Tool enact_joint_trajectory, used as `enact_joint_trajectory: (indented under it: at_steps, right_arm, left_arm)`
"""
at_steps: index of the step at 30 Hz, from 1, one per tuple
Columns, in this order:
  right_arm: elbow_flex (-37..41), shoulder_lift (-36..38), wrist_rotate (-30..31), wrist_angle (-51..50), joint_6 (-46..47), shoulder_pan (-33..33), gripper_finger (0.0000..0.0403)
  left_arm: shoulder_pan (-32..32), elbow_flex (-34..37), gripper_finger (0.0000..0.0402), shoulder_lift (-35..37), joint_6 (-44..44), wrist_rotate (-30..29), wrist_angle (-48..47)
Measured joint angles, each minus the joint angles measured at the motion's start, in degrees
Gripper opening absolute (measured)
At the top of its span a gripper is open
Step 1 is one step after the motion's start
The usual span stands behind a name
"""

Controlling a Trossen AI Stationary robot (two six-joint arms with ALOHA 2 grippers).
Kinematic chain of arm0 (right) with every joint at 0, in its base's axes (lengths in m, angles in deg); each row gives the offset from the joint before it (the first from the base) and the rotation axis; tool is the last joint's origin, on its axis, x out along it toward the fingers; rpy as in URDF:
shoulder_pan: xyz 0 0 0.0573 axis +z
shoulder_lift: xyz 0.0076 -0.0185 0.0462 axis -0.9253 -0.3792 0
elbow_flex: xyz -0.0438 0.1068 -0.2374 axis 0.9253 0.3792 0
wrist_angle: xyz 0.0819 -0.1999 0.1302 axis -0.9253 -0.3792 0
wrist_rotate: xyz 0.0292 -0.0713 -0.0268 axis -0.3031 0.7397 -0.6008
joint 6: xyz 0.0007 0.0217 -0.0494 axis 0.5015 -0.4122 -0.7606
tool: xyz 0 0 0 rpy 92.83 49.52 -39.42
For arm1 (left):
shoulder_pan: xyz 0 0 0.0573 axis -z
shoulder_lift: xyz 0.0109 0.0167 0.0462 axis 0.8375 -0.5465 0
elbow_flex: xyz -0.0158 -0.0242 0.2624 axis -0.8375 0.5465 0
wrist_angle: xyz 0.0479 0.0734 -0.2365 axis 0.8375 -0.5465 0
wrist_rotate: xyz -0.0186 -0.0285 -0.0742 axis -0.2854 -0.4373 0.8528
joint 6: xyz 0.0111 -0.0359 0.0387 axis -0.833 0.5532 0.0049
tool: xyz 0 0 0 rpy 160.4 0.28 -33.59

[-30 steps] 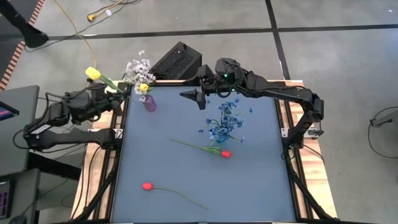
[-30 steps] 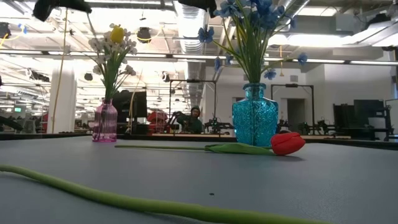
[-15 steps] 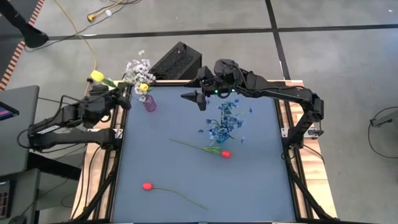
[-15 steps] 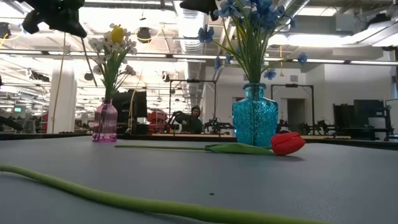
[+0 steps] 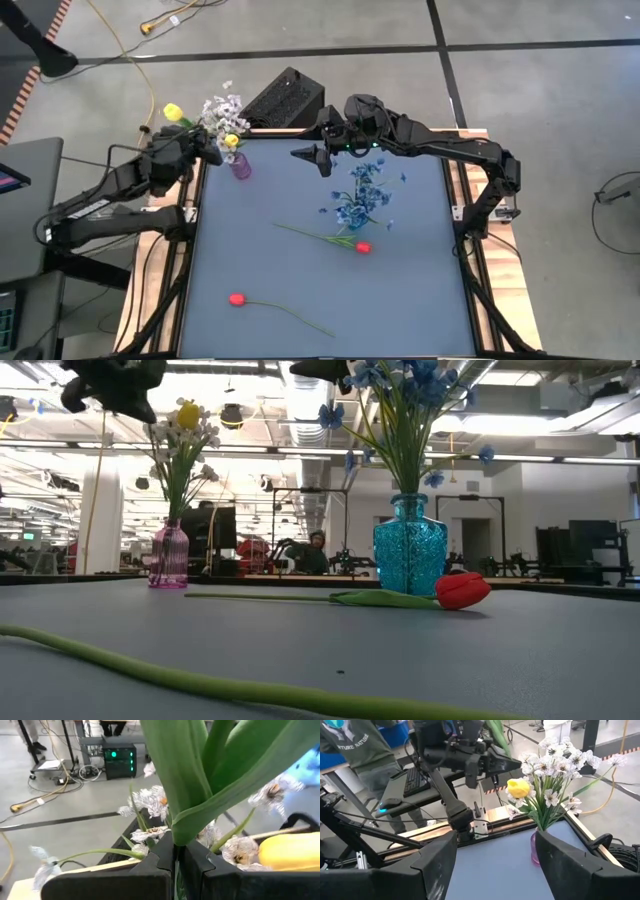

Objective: Sort flowers into vase by color
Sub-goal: Put the yellow flower into the purple vase

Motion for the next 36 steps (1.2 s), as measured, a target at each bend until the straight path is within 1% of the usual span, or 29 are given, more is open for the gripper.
enact_joint_trajectory:
  at_steps: [5,9,12,21,28,36]
  right_arm:
    - [0.0,0.0,0.0,-0.02,0.0,0.0,0.0297]
    - [0.0,0.0,-0.13,-0.16,0.02,0.04,0.0297]
    - [0.0,-0.02,-0.15,-0.2,0.0,0.04,0.0297]
    - [0.0,-0.02,-0.15,0.0,0.01,-0.04,0.0297]
    - [0.0,-0.02,-0.13,0.02,0.0,-0.02,0.0297]
    - [0.0,-0.02,-0.13,-0.06,-0.02,0.0,0.0297]
  left_arm:
    - [-4.83,0.0,0.0,-1.24,-1.11,4.09,0.19]
    - [-7.08,0.0,0.0,-1.13,-1.11,7.54,0.86]
    - [-8.1,0.0,0.0,-1.23,-1.15,9.09,0.84]
    - [-9.71,0.44,0.0,-1.26,-2.03,10.18,1.37]
    - [-10.26,0.44,0.0,-3.32,-2.07,12.4,1.67]
    - [-10.26,0.5,0.0,-4.22,-3.06,11.82,1.67]
